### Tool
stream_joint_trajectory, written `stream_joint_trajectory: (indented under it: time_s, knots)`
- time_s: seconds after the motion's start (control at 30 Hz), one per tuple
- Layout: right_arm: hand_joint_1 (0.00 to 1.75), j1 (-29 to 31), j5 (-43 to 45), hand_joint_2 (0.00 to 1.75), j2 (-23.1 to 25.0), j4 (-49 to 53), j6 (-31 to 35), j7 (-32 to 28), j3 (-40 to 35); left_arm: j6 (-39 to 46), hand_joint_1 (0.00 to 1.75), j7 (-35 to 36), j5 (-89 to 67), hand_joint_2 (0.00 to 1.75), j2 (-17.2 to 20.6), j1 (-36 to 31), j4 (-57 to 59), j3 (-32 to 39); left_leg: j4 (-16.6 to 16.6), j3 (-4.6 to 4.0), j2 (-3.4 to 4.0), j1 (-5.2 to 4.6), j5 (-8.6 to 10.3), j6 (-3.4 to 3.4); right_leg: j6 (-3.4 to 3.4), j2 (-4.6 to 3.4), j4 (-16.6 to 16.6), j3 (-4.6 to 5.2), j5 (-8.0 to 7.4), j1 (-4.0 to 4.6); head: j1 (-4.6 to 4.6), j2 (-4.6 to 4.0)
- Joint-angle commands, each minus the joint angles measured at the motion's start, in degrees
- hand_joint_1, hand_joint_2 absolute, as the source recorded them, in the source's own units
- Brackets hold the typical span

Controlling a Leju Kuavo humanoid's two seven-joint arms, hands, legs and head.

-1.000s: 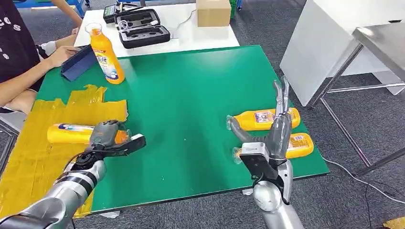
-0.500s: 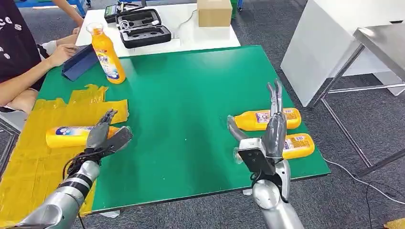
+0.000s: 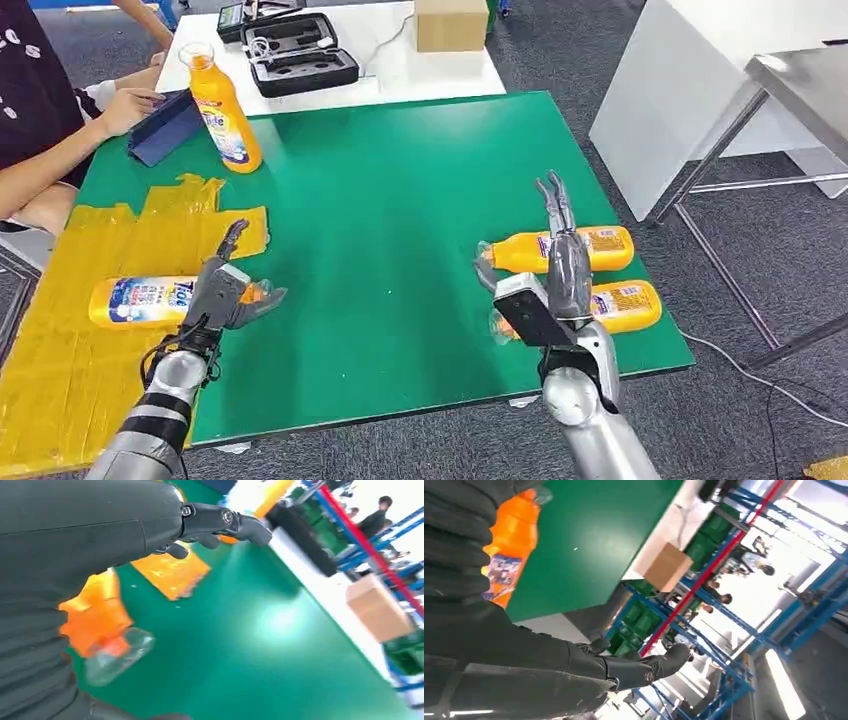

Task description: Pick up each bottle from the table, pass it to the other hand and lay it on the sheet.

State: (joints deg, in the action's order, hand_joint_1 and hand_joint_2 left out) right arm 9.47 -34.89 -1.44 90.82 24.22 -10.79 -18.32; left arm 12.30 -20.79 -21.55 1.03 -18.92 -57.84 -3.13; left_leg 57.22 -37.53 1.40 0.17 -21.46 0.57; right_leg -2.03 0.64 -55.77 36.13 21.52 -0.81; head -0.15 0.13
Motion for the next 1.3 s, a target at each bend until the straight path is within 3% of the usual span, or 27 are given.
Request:
stream_joint_trajectory:
  time_s: [0.03, 0.1, 0.27, 0.33, 0.47, 0.63, 0.9, 1.3]
  knots:
    - [0.00, 2.7, -4.9, 1.75, -5.3, -4.4, -2.6, 4.0, 0.6, -2.8, 0.00, -1.1, 5.1, 1.75, 0.8, 5.3, -13.8, -2.6, 0.1, 0.24, -0.04, 0.06, -0.20, -0.07, 0.08, -0.10, 0.0, -0.21, 0.12, 0.04, 0.00, 0.00]
    - [0.00, 3.4, -9.8, 1.75, -6.8, -5.2, -3.9, 6.7, -0.6, -6.0, 0.00, -1.6, 9.0, 1.75, 0.6, 5.9, -15.1, -2.1, 0.0, 0.20, -0.14, 0.04, -0.17, -0.06, 0.05, 0.00, 0.0, -0.19, 0.17, 0.02, 0.04, 0.00]
    - [0.00, 4.0, -10.5, 1.75, -7.6, -6.0, -4.1, 7.1, 0.0, -6.4, 0.00, -1.7, 9.7, 1.75, 0.6, 7.0, -17.3, -2.0, 0.0, 0.17, -0.04, 0.03, -0.19, -0.06, -0.05, -0.12, 0.0, -0.16, 0.19, 0.01, 0.00, 0.00]
    - [0.00, 6.1, -15.4, 1.75, -10.1, -7.4, -7.9, 10.4, -1.9, -8.5, 0.00, -3.2, 13.3, 1.75, 0.1, 8.5, -20.5, -1.2, 0.0, 0.18, -0.12, 0.04, -0.17, -0.06, -0.05, -0.04, 0.0, -0.19, 0.21, 0.02, 0.02, 0.00]
    - [0.00, 12.1, -19.0, 1.75, -15.9, -13.0, -17.2, 12.4, -5.8, -13.9, 0.00, -2.5, 20.0, 1.75, 0.1, 11.1, -26.8, -0.1, 0.0, 0.02, 0.12, 0.03, -0.16, -0.04, -0.09, -0.24, 0.0, -0.01, 0.10, 0.01, -0.02, 0.00]
    - [0.00, 22.8, -17.5, 1.75, -21.2, -25.5, -24.8, 6.9, -12.4, -17.3, 0.00, -0.9, 23.1, 1.75, 0.8, 9.7, -26.0, -1.0, 0.1, 0.08, 0.06, 0.01, -0.18, 0.00, -0.09, -0.21, 0.0, -0.10, 0.12, -0.03, 0.00, 0.00]
    - [0.00, 31.5, -18.2, 1.75, -17.1, -41.5, -21.8, 4.6, -16.3, -18.1, 0.00, -1.2, 24.0, 1.75, 0.5, 6.8, -23.7, -3.5, 0.1, 0.13, -0.06, 0.03, -0.07, 0.06, -0.15, -0.11, 0.0, -0.18, 0.07, -0.04, 0.00, 0.00]
    - [0.00, 33.7, -17.6, 1.75, -15.4, -49.9, -21.0, 3.9, -17.2, -18.0, 0.00, -0.9, 24.7, 1.75, 0.8, 6.2, -22.3, -4.0, 0.0, -0.02, -0.10, -0.03, 0.00, 0.10, -0.20, -0.02, 0.0, -0.05, 0.05, -0.09, 0.00, 0.00]
